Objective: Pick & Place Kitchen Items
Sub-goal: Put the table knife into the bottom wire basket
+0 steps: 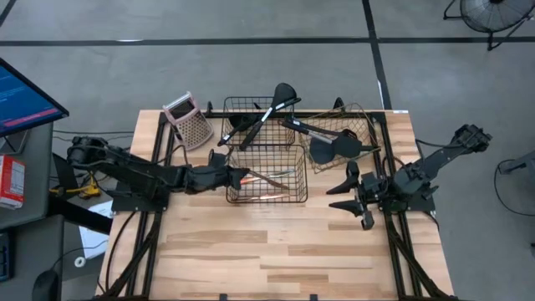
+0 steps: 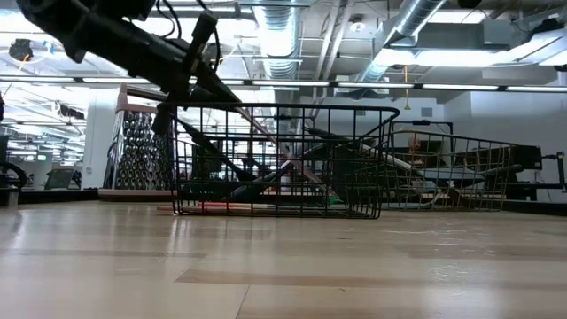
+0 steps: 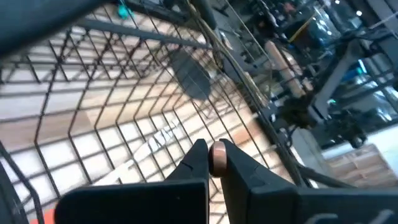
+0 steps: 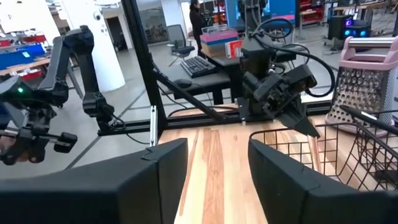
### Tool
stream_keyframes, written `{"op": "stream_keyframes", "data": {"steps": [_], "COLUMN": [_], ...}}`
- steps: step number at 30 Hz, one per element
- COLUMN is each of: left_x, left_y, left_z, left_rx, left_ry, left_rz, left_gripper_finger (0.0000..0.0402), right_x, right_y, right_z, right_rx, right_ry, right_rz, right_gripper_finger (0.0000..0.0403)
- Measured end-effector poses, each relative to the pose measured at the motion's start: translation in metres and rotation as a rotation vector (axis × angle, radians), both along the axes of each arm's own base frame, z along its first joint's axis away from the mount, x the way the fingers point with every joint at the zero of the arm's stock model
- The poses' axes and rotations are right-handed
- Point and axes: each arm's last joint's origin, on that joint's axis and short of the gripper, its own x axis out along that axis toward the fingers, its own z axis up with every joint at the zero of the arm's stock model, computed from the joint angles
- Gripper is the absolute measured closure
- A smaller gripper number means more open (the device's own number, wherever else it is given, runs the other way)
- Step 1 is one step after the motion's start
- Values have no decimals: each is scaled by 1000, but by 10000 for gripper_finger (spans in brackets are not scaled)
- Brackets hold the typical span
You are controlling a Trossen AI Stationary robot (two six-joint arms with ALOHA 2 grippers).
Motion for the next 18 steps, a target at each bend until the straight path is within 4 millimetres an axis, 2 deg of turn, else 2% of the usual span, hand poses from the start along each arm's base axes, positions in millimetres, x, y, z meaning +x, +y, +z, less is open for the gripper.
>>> {"op": "stream_keyframes", "data": {"steps": [5,18], "left_x": [-1,6], "left_y": [4,4], "left_z": [-1,-18], "left_rx": [-13,-60], "left_ry": [-49,5], "left_rz": [3,-74], "left_gripper_finger": [401,401], "right_x": [3,8], "right_y": [2,5], "right_z": [-3,-7], "right_rx": [-11,-24], "right_ry": [17,39], "right_rz": [0,-1], "right_gripper_finger": [239,252]}}
